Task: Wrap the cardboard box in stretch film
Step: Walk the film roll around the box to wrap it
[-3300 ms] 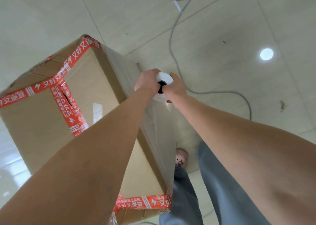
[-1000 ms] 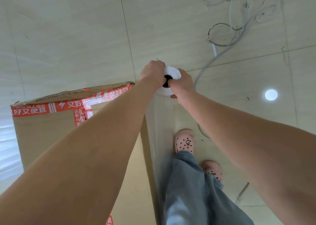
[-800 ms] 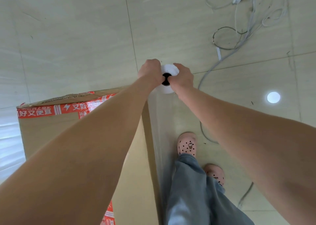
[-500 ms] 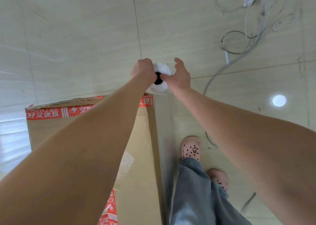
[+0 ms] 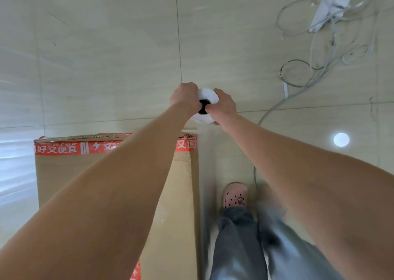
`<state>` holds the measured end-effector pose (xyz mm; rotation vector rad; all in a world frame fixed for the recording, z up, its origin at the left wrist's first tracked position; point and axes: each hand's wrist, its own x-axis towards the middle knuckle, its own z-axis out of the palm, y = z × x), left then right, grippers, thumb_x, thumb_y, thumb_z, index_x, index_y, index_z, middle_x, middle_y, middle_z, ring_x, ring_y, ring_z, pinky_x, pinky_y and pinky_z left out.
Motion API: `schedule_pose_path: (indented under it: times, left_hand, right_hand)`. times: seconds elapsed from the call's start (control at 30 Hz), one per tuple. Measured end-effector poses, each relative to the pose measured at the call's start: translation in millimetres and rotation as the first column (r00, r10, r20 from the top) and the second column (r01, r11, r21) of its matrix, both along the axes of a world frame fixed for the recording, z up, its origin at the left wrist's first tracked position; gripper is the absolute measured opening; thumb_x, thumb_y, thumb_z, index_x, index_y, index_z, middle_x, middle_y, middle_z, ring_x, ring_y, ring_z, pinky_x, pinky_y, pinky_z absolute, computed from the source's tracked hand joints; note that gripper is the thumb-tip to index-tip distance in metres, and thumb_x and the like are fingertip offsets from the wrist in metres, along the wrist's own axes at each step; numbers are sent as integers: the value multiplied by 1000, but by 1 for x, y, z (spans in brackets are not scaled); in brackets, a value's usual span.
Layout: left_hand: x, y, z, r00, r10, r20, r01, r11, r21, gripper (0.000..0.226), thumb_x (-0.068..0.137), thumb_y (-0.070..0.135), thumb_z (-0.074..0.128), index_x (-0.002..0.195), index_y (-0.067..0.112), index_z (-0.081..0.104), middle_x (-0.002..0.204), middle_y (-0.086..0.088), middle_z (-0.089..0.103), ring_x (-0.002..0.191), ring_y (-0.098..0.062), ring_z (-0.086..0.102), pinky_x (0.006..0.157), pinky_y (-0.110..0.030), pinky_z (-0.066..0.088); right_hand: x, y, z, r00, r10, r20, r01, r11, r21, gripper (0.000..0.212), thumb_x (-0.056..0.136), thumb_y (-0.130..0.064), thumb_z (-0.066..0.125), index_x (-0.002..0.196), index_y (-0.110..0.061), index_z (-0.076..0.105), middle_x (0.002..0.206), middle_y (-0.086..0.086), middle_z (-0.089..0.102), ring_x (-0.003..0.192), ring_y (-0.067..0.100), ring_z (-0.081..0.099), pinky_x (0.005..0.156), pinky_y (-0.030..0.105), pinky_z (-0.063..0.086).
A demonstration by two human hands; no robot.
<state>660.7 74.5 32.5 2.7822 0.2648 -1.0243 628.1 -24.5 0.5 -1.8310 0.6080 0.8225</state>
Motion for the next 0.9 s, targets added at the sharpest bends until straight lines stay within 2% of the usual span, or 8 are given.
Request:
schedule_pose_path:
  times: [0.1,0.17,0.33,0.4,0.5,0.67,0.8,0.9]
  left_hand:
    - [2,16,-4,991,131,7,-131,991,7,11,80,13,61,77,10,50,93,-10,63,82,-27,62,62,-28,43]
    - [5,25,-7,975,222,7,-222,975,6,18,79,14,60,69,11,46,84,-9,61,80,-28,63,60,-28,43]
    - [12,40,-8,947,322,-12,-322,947,-7,11,77,13,63,80,10,53,80,-7,57,73,-27,56,60,-27,42]
    - [12,44,-11,943,332,-16,-332,943,-7,12,76,14,64,81,11,53,77,-4,53,74,-27,54,60,-27,40]
    - [15,51,-13,943,332,-22,-332,943,2,20,77,20,67,84,13,50,75,-2,49,75,-25,50,62,-28,38]
    - [26,52,-19,945,325,-40,-326,945,-28,12,83,15,57,89,16,47,88,-4,51,79,-24,50,64,-29,39]
    - [27,62,-17,903,427,-36,-428,904,-10,5,81,14,58,82,13,52,69,2,47,74,-23,52,58,-27,38]
    - [26,70,-10,831,556,-24,-556,831,-24,8,79,15,60,84,10,56,68,0,51,72,-26,55,51,-28,41]
  right_hand:
    - [12,8,2,961,240,136,-227,968,-106,57,88,-14,55,143,-21,40,143,2,46,131,23,43,102,30,36]
    - [14,14,3,958,221,181,-207,974,-90,58,87,-20,58,142,-21,41,140,2,50,128,22,45,100,28,36]
    - [26,31,7,971,-75,-228,88,995,46,84,80,-25,68,149,-20,20,130,6,49,110,26,55,87,40,53]
    - [32,37,6,953,-58,-296,87,993,83,65,79,-16,68,135,-15,35,116,5,53,93,25,56,76,41,58]
    - [41,44,3,982,65,-178,-66,998,-3,34,78,-13,64,108,-14,49,98,1,53,82,22,54,65,39,59]
    - [64,48,2,956,290,-48,-293,952,-90,24,75,-17,61,99,-16,59,89,-1,63,78,23,62,71,40,58]
    - [72,55,5,910,414,22,-408,903,-131,11,72,-17,60,81,-19,55,74,-6,56,68,21,54,50,25,40]
    - [78,63,10,877,477,49,-468,873,-135,9,73,-14,57,77,-20,52,76,-5,57,70,22,52,52,26,35]
